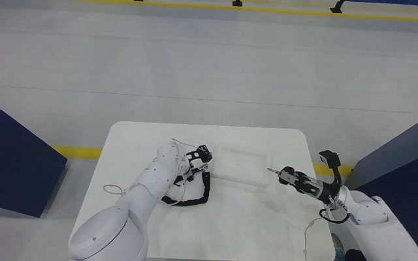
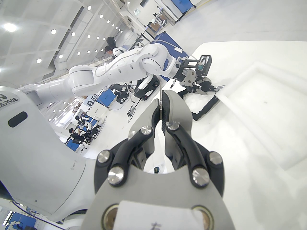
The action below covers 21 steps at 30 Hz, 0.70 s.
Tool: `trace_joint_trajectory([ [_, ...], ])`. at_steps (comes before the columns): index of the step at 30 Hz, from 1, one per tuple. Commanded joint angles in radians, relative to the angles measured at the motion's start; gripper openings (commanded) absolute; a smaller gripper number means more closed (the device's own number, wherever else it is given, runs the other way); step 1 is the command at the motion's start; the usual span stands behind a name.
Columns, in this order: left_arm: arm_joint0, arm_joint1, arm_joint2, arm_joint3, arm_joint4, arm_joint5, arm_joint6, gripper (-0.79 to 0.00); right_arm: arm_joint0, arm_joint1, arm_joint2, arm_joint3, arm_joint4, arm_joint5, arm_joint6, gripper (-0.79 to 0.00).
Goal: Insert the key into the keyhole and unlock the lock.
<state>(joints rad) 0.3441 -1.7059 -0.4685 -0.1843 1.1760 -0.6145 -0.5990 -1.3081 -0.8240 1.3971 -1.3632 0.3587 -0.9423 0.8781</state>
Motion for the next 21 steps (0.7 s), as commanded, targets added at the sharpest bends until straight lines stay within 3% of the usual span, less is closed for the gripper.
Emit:
trace_joint_trajectory([
  [1, 0.000, -0.002, 0.000, 0.002, 0.002, 0.003, -0.004, -0.785, 0.000, 0.000, 0.000, 0.000, 0.000, 0.000, 0.000, -0.785],
  [13, -0.001, -0.005, -0.001, 0.012, 0.015, 0.004, 0.009, -0.785, 0.000, 0.000, 0.000, 0.000, 0.000, 0.000, 0.000, -0.785],
  [21, -0.022, 0.006, 0.021, -0.020, 0.100, 0.070, 0.107, -0.785, 0.000, 0.000, 0.000, 0.000, 0.000, 0.000, 0.000, -0.785],
])
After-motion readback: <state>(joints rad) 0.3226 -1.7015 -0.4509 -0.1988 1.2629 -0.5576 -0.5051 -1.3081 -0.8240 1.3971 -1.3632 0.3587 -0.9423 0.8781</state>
